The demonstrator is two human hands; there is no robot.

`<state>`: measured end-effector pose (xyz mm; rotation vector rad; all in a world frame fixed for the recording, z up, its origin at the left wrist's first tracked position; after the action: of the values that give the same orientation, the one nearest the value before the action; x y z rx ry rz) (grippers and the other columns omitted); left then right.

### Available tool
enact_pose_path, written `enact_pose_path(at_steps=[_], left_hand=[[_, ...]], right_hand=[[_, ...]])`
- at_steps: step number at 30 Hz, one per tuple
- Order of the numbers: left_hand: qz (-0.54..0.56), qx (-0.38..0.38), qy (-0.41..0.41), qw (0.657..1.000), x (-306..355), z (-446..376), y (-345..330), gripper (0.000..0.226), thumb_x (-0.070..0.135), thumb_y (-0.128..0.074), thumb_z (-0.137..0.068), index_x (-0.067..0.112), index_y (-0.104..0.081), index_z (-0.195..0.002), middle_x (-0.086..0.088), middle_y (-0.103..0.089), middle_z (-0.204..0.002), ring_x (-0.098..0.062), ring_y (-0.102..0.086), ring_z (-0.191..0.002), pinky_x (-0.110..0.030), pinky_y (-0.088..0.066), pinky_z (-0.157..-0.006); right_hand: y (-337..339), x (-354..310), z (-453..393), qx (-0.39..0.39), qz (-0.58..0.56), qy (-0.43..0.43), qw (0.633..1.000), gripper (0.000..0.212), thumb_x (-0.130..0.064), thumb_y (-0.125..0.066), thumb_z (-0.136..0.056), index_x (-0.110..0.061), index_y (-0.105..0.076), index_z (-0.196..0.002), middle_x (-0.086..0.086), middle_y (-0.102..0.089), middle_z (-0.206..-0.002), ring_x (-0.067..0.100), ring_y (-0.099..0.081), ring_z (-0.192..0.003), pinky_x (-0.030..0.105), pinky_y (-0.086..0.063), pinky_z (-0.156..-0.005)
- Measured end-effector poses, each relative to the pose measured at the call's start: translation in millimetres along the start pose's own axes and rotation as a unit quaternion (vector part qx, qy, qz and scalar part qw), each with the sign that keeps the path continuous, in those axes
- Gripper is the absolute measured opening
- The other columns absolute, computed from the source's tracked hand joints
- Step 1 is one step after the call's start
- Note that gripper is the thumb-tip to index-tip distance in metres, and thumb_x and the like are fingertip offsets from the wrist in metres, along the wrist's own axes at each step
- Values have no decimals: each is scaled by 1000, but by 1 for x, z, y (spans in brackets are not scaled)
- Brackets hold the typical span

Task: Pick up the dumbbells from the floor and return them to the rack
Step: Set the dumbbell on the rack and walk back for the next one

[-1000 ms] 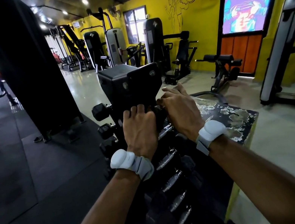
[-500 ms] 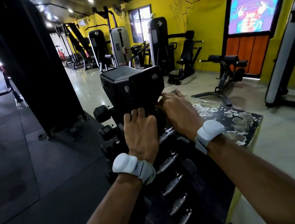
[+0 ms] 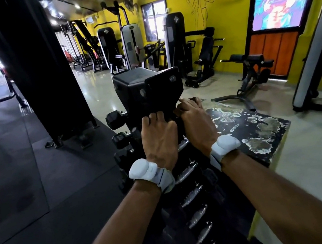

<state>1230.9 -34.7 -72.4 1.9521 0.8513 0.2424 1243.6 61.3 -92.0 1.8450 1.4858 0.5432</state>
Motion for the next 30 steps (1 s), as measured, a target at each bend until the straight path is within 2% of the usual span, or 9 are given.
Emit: enact_pose_path(at_steps=[5,7,12,20,21,23,25,27,30], left_hand=[[-6,43,-47,998,3,12,5,23,19,-56,-90,13,-71,-107,-10,-57,-111,-31,-51,-107,-40,-36,-93],[-7,63,-67,996,4,15,5,26,17,-55,-88,10,-72,-107,-10,-58,-105,-31,-53,-100,-40,-38,-88],[0,82,-84,993,0,14,10,21,18,-60,-86,11,-74,-100,-12,-62,-102,-33,-55,-98,-42,-41,-87],[28,70,-113,991,-14,14,10,24,21,-56,-94,11,-70,-109,-12,-64,-109,-32,-57,-104,-41,-41,-97],[56,66,-118,989,-19,15,11,23,21,-55,-94,11,-70,-108,-11,-64,-109,-32,-57,-105,-41,-40,-97],[111,57,-133,983,-27,19,10,21,23,-56,-91,16,-70,-106,-9,-63,-113,-31,-55,-108,-40,-40,-97],[166,59,-137,975,-33,25,9,27,24,-57,-88,19,-70,-111,-5,-61,-118,-29,-53,-112,-38,-39,-101],[233,72,-127,962,-46,38,14,33,22,-57,-83,21,-71,-113,-2,-63,-116,-26,-55,-109,-35,-40,-100],[333,75,-92,936,-64,59,38,30,25,-59,-84,23,-74,-110,-1,-67,-114,-26,-60,-104,-38,-49,-91]], right_hand=[[-4,3,13,32,-18,-31,999,30,-11,-56,-96,-12,-66,-124,7,-61,-132,24,-34,-148,55,-31,-117],[-3,2,19,41,-50,-48,997,33,-12,-55,-100,-13,-63,-132,3,-57,-139,21,-29,-151,52,-37,-114],[1,-8,26,18,-18,-91,996,46,-11,-55,-101,-16,-51,-146,1,-50,-151,16,-22,-153,40,-49,-106],[2,-26,16,-59,43,-153,985,48,-23,-44,-106,-27,-39,-153,-4,-34,-162,11,-15,-154,39,-45,-109],[2,-29,15,-71,54,-155,984,48,-23,-43,-106,-28,-38,-154,-3,-34,-162,13,-17,-154,40,-46,-108],[10,-38,19,-69,76,-162,981,44,-21,-45,-103,-27,-46,-146,0,-43,-156,23,-40,-145,41,-52,-99],[27,-45,30,-20,63,-187,980,32,-22,-50,-97,-31,-60,-126,-3,-55,-140,28,-63,-116,40,-56,-81],[34,-55,43,14,12,-218,976,33,-20,-53,-90,-34,-65,-118,-4,-63,-124,27,-66,-102,37,-55,-75],[47,-65,62,50,-32,-282,958,36,-25,-52,-84,-33,-70,-114,-3,-71,-110,25,-67,-98,35,-54,-74]])
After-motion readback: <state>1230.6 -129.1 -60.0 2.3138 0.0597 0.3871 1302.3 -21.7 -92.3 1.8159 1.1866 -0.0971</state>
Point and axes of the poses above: each hand's wrist, its own z-axis away from the middle knuckle, its own y-axis out of the back of the hand, x = y × z, the point moved 10 cm from there along -z, towards the middle knuckle
